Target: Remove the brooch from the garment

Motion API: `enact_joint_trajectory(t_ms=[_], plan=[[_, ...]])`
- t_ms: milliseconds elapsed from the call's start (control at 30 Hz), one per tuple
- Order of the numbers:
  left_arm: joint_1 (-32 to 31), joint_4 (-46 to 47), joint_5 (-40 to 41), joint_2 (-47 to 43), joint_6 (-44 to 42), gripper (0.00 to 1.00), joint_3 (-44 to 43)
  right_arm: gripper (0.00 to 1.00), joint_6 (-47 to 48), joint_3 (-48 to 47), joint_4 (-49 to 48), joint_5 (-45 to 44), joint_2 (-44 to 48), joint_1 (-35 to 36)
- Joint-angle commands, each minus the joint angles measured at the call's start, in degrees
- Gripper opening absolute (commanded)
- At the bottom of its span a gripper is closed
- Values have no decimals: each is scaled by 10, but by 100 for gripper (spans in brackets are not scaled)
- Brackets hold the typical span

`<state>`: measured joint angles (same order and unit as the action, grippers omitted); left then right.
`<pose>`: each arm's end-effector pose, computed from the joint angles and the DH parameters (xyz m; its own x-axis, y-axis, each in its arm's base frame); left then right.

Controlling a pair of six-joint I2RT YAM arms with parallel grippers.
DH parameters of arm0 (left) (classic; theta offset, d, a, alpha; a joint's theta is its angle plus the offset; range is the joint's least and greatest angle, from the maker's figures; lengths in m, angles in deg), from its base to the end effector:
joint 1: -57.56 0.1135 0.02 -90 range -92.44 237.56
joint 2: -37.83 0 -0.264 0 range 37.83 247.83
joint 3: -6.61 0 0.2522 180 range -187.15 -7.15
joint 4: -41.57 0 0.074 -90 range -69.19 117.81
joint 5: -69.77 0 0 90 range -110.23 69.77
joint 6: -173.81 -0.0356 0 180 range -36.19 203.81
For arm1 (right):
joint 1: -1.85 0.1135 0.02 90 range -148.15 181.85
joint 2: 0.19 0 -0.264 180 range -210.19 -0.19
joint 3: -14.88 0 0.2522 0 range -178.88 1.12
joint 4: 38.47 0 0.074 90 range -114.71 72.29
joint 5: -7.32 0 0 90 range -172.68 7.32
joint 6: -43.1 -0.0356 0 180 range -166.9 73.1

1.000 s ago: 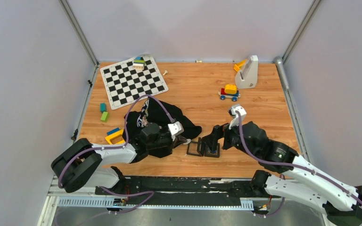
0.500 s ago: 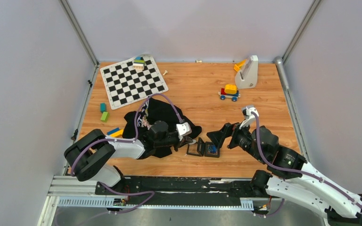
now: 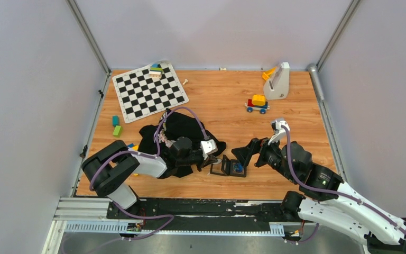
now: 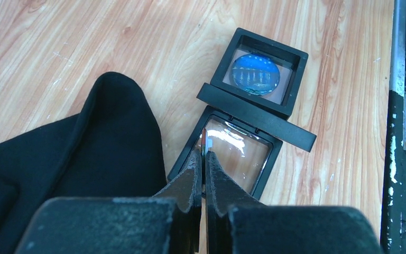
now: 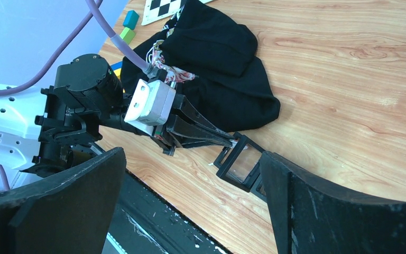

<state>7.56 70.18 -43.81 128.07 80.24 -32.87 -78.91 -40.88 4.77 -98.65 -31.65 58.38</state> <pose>0.1687 -0.2232 0.1420 -0.1833 0.3073 -0.9338 0.9535 0.2867 -0.0929 0.0782 0.1006 0.3199 -0.5008 0.1665 -0.8494 -0.4635 0.7772 0.4256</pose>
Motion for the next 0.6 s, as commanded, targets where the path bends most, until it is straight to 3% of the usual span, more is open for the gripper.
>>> enact_joint_trajectory(t_ms=[0,300,567], plan=[[-6,40,-6,10,-15,5,-18,100,-8,7,-24,0,3,-1],[-9,18,-54,-13,-10,33,-11,100,-9,8,-24,3,1,-1],[-10,-36,-108,-42,-1,43,-17,100,-14,4,-24,8,-12,-1]])
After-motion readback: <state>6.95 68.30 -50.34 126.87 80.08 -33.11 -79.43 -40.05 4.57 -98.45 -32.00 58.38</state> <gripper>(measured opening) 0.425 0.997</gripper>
